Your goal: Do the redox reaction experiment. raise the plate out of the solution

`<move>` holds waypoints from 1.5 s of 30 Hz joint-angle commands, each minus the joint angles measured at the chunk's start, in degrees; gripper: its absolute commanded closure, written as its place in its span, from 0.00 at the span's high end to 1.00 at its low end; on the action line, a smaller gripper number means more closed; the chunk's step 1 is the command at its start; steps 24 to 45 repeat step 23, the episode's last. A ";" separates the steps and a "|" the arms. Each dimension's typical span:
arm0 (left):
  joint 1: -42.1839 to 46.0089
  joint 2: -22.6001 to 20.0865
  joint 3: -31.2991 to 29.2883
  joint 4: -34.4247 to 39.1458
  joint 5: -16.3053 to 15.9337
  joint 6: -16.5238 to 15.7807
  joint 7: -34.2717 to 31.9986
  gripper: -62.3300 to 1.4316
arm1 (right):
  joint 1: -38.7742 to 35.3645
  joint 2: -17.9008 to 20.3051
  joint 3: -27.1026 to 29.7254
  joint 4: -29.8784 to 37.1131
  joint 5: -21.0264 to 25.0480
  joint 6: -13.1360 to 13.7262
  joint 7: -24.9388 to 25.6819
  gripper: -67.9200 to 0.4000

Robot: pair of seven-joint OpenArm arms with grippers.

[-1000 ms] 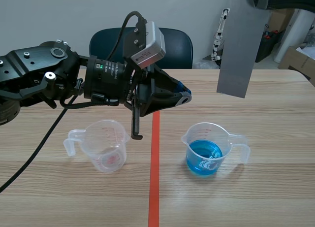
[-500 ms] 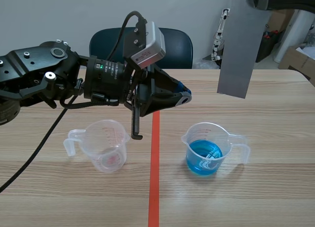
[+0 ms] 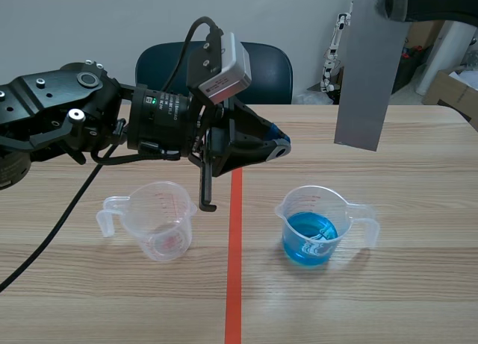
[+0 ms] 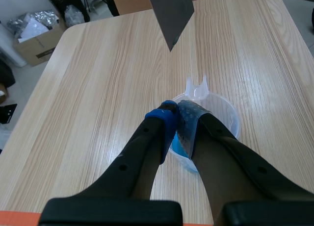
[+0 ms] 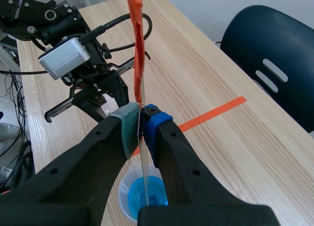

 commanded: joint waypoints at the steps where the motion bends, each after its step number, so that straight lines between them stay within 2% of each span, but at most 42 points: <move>1: -0.81 0.33 -0.20 0.44 -0.66 0.15 -0.57 0.05 | 1.64 0.72 1.20 0.52 0.85 0.68 0.90 0.01; 45: -0.81 0.33 -0.20 0.44 -0.66 0.15 -0.57 0.05 | 1.64 0.74 1.20 0.52 -0.42 0.68 0.20 0.01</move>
